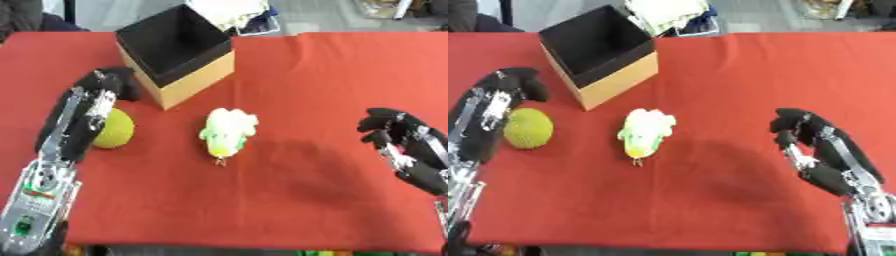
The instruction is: Pick up objects on the table and place them in the box.
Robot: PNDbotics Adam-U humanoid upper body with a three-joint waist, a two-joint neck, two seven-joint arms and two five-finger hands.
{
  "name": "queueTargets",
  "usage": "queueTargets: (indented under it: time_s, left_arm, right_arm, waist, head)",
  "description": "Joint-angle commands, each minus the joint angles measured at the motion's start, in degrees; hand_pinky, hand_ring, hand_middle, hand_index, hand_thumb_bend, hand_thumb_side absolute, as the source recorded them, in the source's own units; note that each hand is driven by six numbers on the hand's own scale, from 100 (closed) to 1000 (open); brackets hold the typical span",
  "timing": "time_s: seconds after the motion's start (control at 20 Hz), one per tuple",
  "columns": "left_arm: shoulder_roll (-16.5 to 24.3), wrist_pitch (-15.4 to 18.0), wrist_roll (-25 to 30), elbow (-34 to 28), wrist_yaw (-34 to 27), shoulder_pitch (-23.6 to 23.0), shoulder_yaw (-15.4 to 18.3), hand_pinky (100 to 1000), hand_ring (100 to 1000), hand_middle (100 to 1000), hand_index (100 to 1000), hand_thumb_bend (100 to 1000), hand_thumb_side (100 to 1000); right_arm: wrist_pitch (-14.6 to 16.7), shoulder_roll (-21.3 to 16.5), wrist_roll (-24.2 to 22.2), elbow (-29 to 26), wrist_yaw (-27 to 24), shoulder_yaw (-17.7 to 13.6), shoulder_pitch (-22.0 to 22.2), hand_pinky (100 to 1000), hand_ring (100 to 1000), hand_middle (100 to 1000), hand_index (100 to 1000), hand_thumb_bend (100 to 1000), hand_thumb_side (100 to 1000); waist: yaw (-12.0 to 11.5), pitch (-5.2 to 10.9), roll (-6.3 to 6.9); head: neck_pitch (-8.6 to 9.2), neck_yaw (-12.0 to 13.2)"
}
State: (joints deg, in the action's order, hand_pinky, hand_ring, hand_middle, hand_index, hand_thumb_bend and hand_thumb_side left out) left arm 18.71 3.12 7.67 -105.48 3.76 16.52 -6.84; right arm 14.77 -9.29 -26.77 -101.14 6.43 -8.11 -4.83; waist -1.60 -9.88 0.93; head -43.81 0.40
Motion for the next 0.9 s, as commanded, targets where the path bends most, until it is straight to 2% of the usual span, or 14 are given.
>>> queueTargets:
  time_s: [0.05,0.3,0.5,0.6,0.65,0.7,0.75,0.9]
  left_arm:
    - [5.71,-1.3,2.68,0.91,3.06,2.84,0.58,704,644,608,804,100,578]
    - [13.08,-2.09,7.21,6.82,7.61,7.43,-2.25,742,700,696,886,100,392]
    - [19.0,-0.52,10.84,11.88,11.25,11.28,-6.0,770,739,753,923,100,339]
    - [21.96,0.72,12.67,14.21,13.07,13.28,-8.11,781,745,773,933,100,346]
    - [23.47,1.37,13.59,15.21,14.0,14.09,-8.89,783,749,778,935,123,339]
    - [24.95,1.99,14.51,16.06,14.91,14.69,-9.42,789,759,793,939,201,336]
    - [26.33,2.53,15.46,17.08,15.86,15.19,-9.89,791,762,797,942,229,335]
    - [27.53,3.56,18.51,20.19,18.92,16.24,-9.99,796,772,812,950,303,331]
  right_arm:
    - [-0.08,-1.07,0.34,-0.97,0.07,-0.44,-0.13,654,720,685,840,100,470]
    - [-0.22,-1.43,0.26,-0.95,0.21,-0.38,-0.03,654,720,685,841,100,470]
    - [-0.22,-1.61,0.14,-0.93,0.23,-0.28,0.08,654,720,685,841,100,470]
    - [-0.19,-1.68,0.1,-0.92,0.22,-0.21,0.13,654,721,685,841,100,470]
    - [-0.18,-1.68,0.05,-0.91,0.21,-0.15,0.12,654,721,685,841,100,470]
    - [-0.17,-1.67,-0.01,-0.9,0.18,-0.08,0.08,655,721,685,841,100,470]
    - [-0.15,-1.67,-0.09,-0.9,0.14,-0.01,0.04,654,721,685,841,100,470]
    - [-0.16,-1.68,-0.19,-0.87,0.11,0.02,0.06,654,721,684,841,100,470]
  waist:
    - [0.06,0.87,0.34]
    - [0.25,1.06,1.03]
    - [0.7,1.24,1.3]
    - [0.91,1.31,1.36]
    - [1.02,1.33,1.38]
    - [1.15,1.34,1.39]
    - [1.31,1.35,1.42]
    - [1.48,1.36,1.47]
  head:
    - [-0.16,-0.4]
    - [-0.17,-0.73]
    - [-0.16,-0.79]
    - [-0.14,-0.71]
    - [-0.12,-0.62]
    - [-0.09,-0.55]
    - [-0.05,-0.5]
    - [0.01,-0.6]
